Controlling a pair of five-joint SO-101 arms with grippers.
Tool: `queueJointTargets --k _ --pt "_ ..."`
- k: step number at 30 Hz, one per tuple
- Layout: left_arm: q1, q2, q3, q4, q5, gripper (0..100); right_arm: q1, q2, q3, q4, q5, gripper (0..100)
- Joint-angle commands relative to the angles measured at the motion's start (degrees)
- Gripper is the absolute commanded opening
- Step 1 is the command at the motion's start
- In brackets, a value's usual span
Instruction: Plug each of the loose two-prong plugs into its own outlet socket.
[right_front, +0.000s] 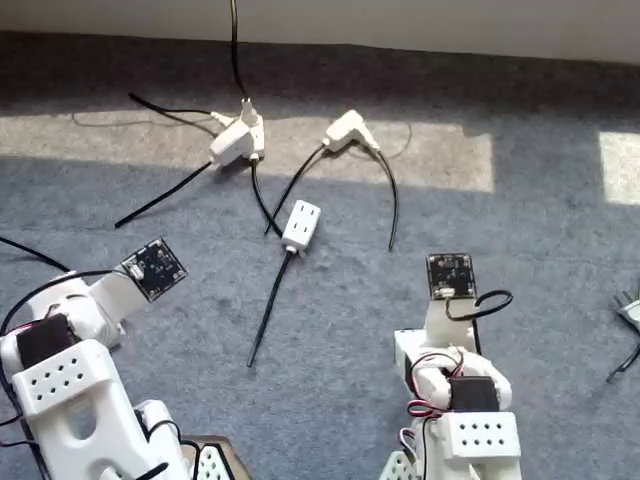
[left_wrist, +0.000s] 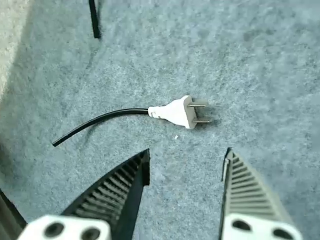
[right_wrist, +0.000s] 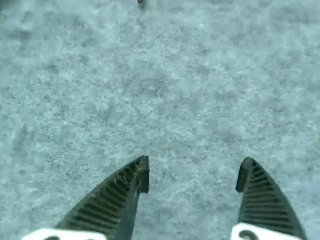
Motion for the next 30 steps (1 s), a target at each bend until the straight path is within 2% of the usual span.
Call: queueJointTargets --k 1,5,9,13,20,25,30 --pt "1.01 6.90 -1.36 -12.57 -66.64 23 -0.84 -0.22 -0.04 -1.89 -0.53 27.8" --pt "-0.04 24.13 -8.48 -18.46 -66.55 23 -0.84 -0.22 -0.04 -2.07 -0.53 27.8" --pt "-0.40 40.40 -20.62 -13.89 -64.88 23 -0.84 -0.22 0.04 -2.15 -0.53 27.8" --pt "0.31 49.45 -29.85 -9.32 -63.03 23 -0.84 -0.22 0.22 -2.95 -0.53 27.8" --pt "0.40 55.25 -31.52 -8.97 -63.03 23 -0.84 -0.22 0.22 -3.21 -0.53 27.8" --pt "0.13 56.92 -26.33 -9.23 -63.03 23 -0.84 -0.22 0.22 -3.21 -0.53 27.8" --pt "-5.32 55.43 -21.93 -8.97 -63.30 23 -0.84 -0.22 0.22 -3.21 -0.53 27.8"
